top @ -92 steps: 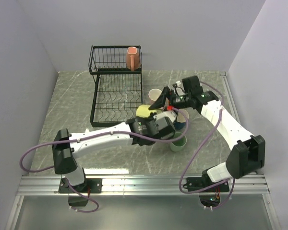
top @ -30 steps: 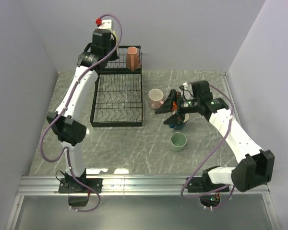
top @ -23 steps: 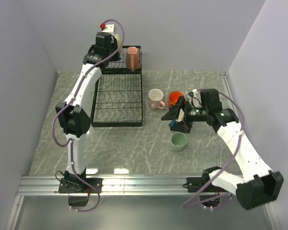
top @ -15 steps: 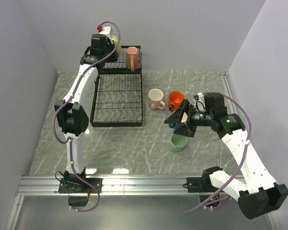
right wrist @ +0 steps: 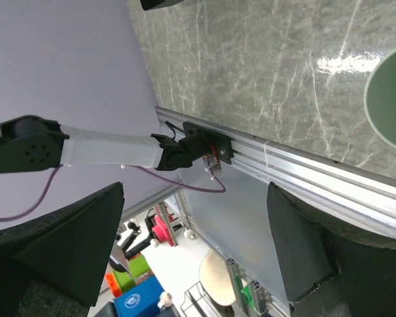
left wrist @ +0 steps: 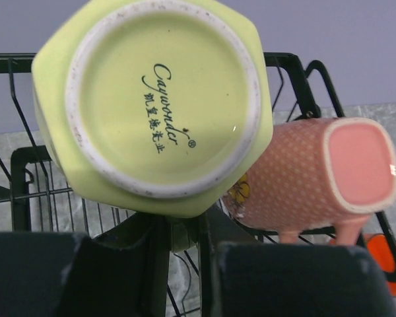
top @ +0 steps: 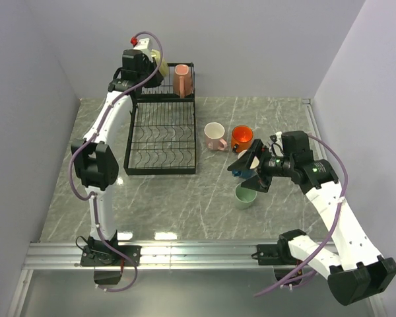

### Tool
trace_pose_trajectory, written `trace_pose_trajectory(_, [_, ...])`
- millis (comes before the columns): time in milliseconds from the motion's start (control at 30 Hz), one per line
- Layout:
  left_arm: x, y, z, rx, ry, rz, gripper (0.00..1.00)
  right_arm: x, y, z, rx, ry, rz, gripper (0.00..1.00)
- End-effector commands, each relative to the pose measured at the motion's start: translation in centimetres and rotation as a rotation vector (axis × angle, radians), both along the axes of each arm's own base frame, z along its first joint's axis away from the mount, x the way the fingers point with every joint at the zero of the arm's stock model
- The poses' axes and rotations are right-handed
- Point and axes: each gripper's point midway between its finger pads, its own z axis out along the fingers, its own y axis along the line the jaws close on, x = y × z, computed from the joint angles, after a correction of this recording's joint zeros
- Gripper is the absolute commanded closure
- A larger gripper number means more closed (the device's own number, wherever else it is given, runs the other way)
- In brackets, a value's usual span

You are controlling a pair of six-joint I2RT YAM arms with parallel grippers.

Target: Load the cups into the dish rack

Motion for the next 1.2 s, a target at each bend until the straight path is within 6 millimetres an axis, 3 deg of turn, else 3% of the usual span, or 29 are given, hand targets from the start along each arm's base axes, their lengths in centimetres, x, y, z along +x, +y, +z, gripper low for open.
trace_pose_trajectory(0, [-2.4,-1.9,7.5,-0.087,-0.133,-0.079,1.00,0.4,0.0,0.6,0.017,-0.030,-0.025,0.05])
trace_pose_trajectory(233, [-3.9,-1.5,8.3,-0.046,-0.140,-0.053,1.00,0.2,-0.1,0.9,0.013,-0.038,-0.018,0.05])
trace_pose_trajectory(333, [-4.5,-1.4,7.6,-0.027,-0.120,-0.054,1.00,0.1,-0.1,0.9,0.010,-0.035,-0.007,0.05])
trace_pose_trajectory(533, [-5.7,-2.8,7.0,0.036,-0.108,-0.057,1.00,-0.2,-0.2,1.0,-0.009,-0.039,0.017,0.05])
trace_pose_trajectory(667, [-5.6,-2.3,6.0,0.060,-0.071,-0.034,1.00,-0.5,-0.1,0.7,-0.009,-0.033,0.039,0.05])
trace_pose_trajectory(1167, [-6.4,-1.3,6.5,0.093,-0.069,-0.037,1.00,0.6,0.0,0.6,-0.035,-0.027,0.100,0.05])
